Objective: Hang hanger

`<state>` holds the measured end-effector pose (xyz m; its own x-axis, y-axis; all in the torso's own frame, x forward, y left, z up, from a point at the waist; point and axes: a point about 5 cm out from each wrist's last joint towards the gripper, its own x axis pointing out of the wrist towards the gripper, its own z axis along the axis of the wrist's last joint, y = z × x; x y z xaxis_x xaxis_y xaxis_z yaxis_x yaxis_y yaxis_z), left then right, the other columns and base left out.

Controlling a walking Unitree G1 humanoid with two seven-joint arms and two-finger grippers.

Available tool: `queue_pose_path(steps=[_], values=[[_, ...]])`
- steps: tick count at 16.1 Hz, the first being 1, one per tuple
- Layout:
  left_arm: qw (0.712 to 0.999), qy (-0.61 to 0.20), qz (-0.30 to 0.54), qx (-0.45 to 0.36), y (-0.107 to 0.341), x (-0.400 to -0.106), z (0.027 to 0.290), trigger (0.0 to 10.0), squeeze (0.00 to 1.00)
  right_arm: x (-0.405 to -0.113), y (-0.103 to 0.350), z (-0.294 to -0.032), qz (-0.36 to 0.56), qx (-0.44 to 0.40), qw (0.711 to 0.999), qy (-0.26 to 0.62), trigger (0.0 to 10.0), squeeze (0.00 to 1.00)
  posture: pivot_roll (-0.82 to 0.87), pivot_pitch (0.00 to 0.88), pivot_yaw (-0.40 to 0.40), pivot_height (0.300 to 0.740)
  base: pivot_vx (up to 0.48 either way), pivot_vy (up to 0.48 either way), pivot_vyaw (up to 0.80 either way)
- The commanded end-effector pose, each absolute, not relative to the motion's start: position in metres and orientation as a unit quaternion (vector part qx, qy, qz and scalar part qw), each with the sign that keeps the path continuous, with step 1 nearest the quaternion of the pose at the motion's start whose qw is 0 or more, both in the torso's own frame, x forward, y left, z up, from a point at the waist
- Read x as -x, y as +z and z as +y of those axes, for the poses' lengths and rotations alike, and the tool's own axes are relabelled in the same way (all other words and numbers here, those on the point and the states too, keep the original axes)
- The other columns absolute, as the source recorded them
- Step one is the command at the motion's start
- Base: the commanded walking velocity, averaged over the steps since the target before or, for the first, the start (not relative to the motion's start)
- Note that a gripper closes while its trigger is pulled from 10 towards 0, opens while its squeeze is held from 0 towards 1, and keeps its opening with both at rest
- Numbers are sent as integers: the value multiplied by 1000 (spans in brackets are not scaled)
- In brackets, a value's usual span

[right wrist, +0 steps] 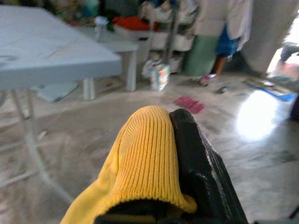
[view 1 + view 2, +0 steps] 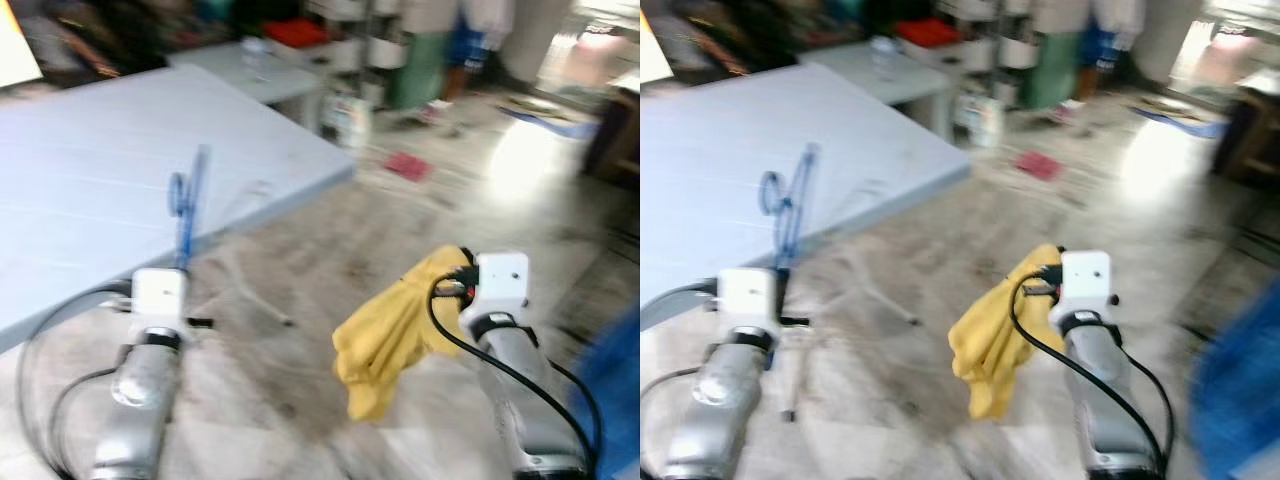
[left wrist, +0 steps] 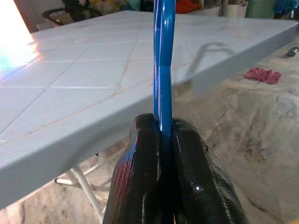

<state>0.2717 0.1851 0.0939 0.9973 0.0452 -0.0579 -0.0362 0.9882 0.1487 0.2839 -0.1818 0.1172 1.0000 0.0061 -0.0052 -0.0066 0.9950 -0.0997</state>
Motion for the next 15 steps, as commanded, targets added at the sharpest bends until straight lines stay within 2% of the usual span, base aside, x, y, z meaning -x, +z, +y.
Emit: queue_pose_path(steps=[1,2,6,10,15], values=[[997,14,31,-72,97,-272,186,10000,0,-285,126,-181,-16,49,999,3,10000,0,69,0,-49,740,0,0,800],[997,14,31,-72,97,-272,186,10000,0,-285,126,-181,-16,49,999,3,10000,0,69,0,-49,740,0,0,800],[995,13,23,-94,102,-276,195,10000,0,-284,113,-191,1,6,999,-35,10000,0,131,0,-21,740,0,0,0],[993,13,16,-113,111,-281,201,10000,0,-293,107,-180,1,-27,999,-47,10000,0,151,0,-9,740,0,0,0],[994,37,-3,-99,124,-285,196,10000,0,-300,109,-184,1,-32,998,-48,10000,0,148,0,-57,740,0,0,0]])
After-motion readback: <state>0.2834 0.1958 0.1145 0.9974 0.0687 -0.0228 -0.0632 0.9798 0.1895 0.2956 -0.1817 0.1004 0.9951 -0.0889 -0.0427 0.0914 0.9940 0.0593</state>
